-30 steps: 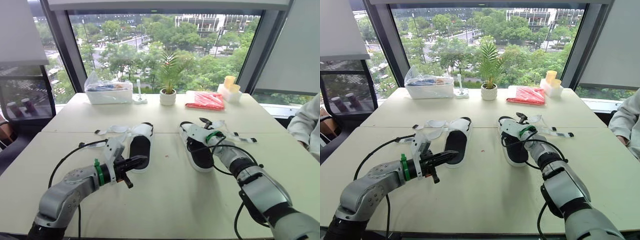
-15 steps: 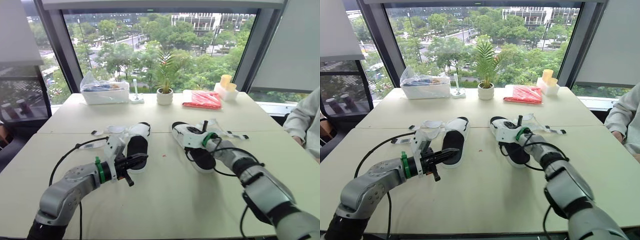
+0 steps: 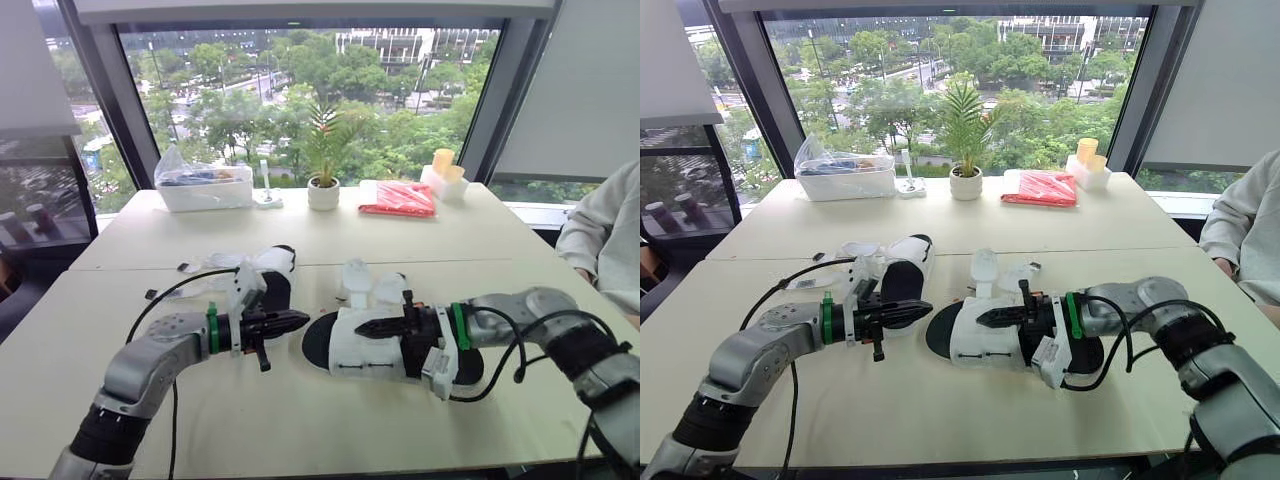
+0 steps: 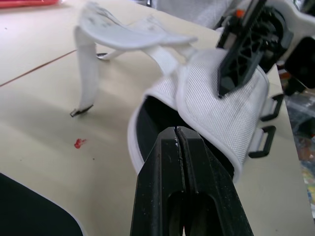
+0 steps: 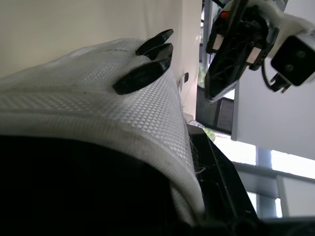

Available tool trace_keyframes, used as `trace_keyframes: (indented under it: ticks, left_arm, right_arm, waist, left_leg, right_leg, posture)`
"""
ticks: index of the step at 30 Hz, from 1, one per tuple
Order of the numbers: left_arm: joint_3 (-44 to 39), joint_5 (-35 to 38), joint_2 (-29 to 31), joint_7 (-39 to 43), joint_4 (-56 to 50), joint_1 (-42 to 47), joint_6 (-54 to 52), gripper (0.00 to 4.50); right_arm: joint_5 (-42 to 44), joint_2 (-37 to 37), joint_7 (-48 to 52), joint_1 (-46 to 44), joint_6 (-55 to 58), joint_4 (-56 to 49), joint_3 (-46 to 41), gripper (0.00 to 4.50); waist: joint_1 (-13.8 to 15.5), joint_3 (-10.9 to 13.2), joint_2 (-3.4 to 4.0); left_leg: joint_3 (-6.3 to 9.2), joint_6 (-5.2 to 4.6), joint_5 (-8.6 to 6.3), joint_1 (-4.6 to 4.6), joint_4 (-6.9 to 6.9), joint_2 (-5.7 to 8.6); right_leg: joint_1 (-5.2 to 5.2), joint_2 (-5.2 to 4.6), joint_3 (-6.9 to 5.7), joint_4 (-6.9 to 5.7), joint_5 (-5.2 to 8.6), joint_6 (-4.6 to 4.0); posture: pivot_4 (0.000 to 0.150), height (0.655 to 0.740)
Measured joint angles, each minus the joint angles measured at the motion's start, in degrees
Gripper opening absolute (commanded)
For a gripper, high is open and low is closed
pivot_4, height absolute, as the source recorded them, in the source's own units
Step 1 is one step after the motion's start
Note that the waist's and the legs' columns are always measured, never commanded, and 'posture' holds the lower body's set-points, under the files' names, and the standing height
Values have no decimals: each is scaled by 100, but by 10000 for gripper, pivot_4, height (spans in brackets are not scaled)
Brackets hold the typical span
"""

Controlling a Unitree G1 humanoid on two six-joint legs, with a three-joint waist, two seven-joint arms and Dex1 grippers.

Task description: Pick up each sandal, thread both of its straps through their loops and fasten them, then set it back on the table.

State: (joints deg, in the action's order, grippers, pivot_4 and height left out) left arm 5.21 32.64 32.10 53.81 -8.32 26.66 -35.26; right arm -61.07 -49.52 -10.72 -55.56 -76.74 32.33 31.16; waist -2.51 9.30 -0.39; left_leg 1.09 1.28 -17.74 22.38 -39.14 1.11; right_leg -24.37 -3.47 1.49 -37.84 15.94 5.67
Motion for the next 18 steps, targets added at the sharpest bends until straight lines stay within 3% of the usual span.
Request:
trace_keyframes:
  ticks: [8,14,18]
  left_arm:
    - [56,-91,-40,66,-145,-147,76,0]
    - [105,-335,62,133,-280,-266,268,0]
    - [338,-676,167,332,-249,-340,656,0]
  right_arm:
    - [-1970,396,-1905,-909,-60,941,1286,344]
    - [-2491,655,-2873,-1310,57,1504,2044,344]
    - [-2395,902,-2647,-1538,-28,2117,2261,14590]
  waist:
    - [11,0,0]
    - [-19,0,0]
    - [-16,0,0]
  left_leg:
    - [0,2,1,7,7,4]
    - [-2,9,5,3,8,2]
    - [-3,9,5,2,7,2]
  right_leg:
    - [-11,-4,-1,0,0,-1]
    - [-11,0,0,-8,1,-1]
    - [-11,1,0,-9,1,-1]
  posture:
    - [1500,7374]
    - [1500,7374]
    - [1500,7374]
